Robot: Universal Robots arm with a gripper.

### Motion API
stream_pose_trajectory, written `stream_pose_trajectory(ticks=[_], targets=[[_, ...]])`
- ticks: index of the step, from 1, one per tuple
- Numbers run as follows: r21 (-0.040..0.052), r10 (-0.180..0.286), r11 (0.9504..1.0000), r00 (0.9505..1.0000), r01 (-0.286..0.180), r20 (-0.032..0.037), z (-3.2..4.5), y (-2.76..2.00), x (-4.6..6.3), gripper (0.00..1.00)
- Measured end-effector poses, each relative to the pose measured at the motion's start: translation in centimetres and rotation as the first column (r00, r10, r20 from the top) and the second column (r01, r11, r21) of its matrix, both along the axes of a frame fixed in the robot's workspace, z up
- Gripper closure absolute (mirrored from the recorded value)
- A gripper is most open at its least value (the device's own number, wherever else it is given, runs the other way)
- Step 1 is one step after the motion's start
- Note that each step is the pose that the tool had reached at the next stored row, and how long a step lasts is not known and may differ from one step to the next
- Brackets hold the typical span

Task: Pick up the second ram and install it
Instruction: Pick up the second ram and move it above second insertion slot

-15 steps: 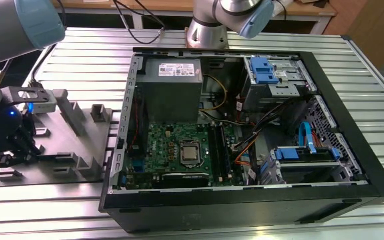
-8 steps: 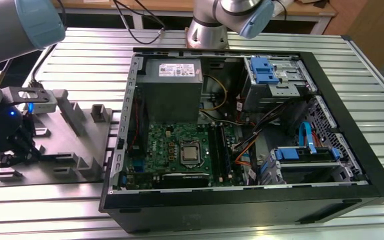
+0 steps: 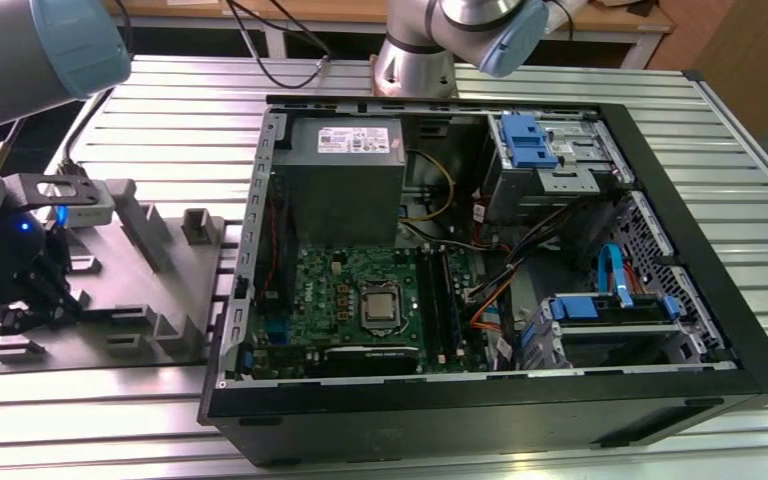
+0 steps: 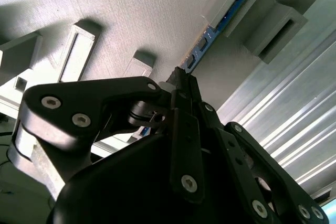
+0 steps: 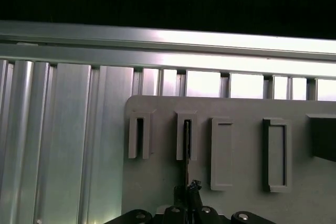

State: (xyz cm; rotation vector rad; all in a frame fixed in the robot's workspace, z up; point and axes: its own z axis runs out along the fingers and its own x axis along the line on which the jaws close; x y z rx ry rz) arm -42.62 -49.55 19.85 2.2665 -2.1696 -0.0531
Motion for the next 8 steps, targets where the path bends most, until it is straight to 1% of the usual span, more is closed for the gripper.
stream_pose_trajectory(ticks=[2, 8], targets=[[0.0001, 0.0, 1.0, 1.0, 0.0, 0.0002, -0.01, -0.15, 0.0, 0.87], [0.0001, 0.0, 1.0, 1.0, 0.0, 0.0001, 0.0, -0.37, -0.01, 0.87]])
